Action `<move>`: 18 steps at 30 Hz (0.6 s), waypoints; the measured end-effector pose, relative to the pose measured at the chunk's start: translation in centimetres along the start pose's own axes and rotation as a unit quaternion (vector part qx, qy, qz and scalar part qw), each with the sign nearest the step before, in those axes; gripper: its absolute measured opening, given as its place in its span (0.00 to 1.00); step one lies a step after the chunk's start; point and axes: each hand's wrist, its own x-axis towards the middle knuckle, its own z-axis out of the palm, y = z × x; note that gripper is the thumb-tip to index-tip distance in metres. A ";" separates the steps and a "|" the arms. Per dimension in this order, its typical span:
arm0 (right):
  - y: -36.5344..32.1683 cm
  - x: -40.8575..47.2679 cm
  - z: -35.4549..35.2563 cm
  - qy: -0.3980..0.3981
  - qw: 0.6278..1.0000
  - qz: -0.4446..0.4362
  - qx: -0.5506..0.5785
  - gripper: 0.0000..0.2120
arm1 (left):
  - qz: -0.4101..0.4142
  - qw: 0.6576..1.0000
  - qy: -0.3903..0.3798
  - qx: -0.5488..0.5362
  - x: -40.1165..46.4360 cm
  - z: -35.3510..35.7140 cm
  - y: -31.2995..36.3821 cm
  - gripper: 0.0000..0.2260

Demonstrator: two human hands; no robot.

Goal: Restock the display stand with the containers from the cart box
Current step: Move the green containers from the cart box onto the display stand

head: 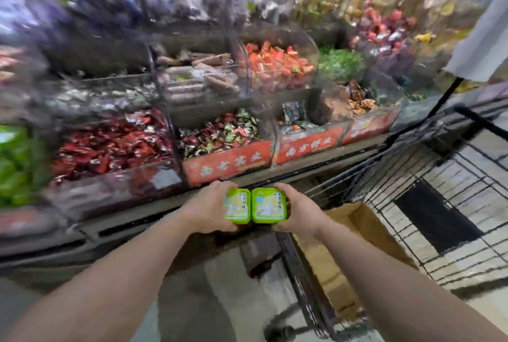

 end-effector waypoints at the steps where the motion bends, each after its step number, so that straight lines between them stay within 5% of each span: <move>1: -2.6 0.8 0.7 -0.006 1.000 -0.024 -0.005 0.43 | -0.009 1.000 0.018 -0.001 -1.8 -1.7 -1.7 0.38; 6: -16.5 5.2 6.3 -0.047 0.990 -0.127 -0.027 0.43 | -0.066 0.992 0.102 -0.035 -11.3 -9.8 -11.6 0.30; 12: -34.4 9.7 15.9 -0.086 0.976 -0.198 -0.013 0.42 | -0.172 0.974 0.145 -0.020 -22.3 -17.8 -27.2 0.44; 18: -47.1 12.5 23.8 -0.099 0.970 -0.220 0.020 0.43 | -0.217 0.962 0.162 -0.023 -29.6 -23.8 -38.1 0.45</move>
